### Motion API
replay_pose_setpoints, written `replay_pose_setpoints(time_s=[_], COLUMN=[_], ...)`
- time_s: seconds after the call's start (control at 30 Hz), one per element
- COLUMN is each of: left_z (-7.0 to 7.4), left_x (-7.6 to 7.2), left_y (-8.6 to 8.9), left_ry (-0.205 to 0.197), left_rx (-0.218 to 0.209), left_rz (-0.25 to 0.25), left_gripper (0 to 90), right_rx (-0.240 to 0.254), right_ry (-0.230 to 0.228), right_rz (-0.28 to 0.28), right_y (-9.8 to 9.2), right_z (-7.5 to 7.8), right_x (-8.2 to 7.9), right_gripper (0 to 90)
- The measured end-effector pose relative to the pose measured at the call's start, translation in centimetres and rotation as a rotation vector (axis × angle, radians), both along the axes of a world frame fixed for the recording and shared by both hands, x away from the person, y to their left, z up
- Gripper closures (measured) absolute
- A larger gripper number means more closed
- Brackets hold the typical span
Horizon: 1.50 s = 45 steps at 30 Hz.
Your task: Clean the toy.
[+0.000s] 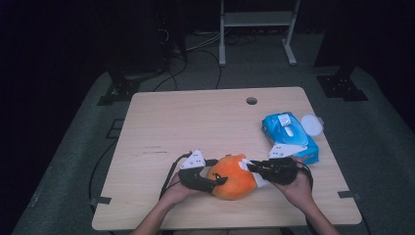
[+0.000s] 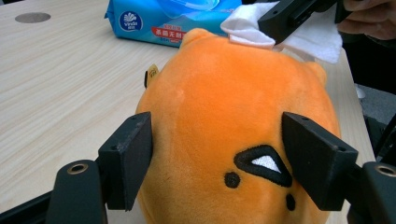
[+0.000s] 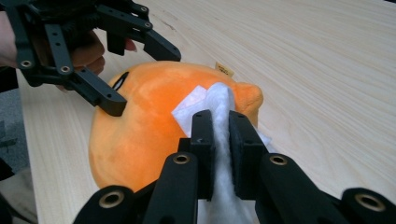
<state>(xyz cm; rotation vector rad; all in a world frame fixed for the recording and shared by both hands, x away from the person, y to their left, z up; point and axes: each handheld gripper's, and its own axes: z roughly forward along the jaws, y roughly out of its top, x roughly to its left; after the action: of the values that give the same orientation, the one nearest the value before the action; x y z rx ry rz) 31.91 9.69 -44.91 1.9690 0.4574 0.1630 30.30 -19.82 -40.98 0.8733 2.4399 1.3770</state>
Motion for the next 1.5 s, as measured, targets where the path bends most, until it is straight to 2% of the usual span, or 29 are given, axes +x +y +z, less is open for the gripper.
replay_pose_setpoints(time_s=[0.2,0.37,0.4,0.43,0.47,0.57,0.6,0.8,0.93,1.07,1.13,1.2,1.33,1.4,1.5], left_z=[-0.1,-0.1,-0.1,-0.1,-0.2,-0.4,-0.3,-0.3,-0.1,0.1,0.1,0.1,0.1,0.1,0.2], left_x=[0.0,0.0,0.0,0.0,0.1,0.3,0.3,0.0,-0.3,-1.1,-1.3,-1.3,-1.3,-1.3,-1.3], left_y=[0.0,0.1,0.2,0.2,0.3,0.5,0.4,0.2,-0.3,-1.4,-1.4,-1.4,-1.5,-1.6,-1.5], left_ry=[-0.001,0.001,0.003,0.003,0.012,0.025,0.022,0.01,-0.006,-0.063,-0.07,-0.07,-0.072,-0.072,-0.062], left_rx=[-0.003,-0.004,-0.004,-0.004,-0.009,-0.021,-0.02,-0.015,-0.008,0.022,0.026,0.025,0.023,0.023,0.025], left_rz=[-0.001,0.002,0.004,0.004,0.008,0.012,0.01,0.01,-0.008,-0.032,-0.029,-0.03,-0.036,-0.037,-0.041], left_gripper=[26.8,26.8,26.8,26.8,26.8,26.8,26.8,26.9,26.8,26.8,26.9,26.9,26.9,26.8,26.6], right_rx=[-0.001,0.02,0.041,0.041,0.058,0.064,0.044,0.054,0.066,0.06,0.042,0.045,0.039,0.053,0.039], right_ry=[0.007,0.031,0.04,0.04,0.038,0.038,0.026,0.06,0.051,0.027,0.02,0.02,0.025,0.032,0.023], right_rz=[0.001,0.004,0.016,0.016,0.048,0.07,0.063,0.002,0.021,0.055,0.052,0.05,-0.009,-0.01,0.009], right_y=[-0.2,-0.5,-0.4,-0.4,0.0,0.4,0.5,-1.0,-0.3,0.9,0.9,0.8,-0.5,-0.5,0.1], right_z=[-0.1,-0.1,0.0,0.0,0.3,0.4,0.4,-0.4,0.0,0.4,0.3,0.3,0.0,0.0,0.1], right_x=[0.1,0.2,0.1,0.1,-0.2,-0.5,-0.4,0.6,0.3,-0.1,-0.2,-0.1,0.6,0.6,0.4], right_gripper=[80.7,80.8,80.8,80.8,80.7,80.7,80.7,80.8,80.9,80.8,80.8,80.8,80.8,80.8,80.8])
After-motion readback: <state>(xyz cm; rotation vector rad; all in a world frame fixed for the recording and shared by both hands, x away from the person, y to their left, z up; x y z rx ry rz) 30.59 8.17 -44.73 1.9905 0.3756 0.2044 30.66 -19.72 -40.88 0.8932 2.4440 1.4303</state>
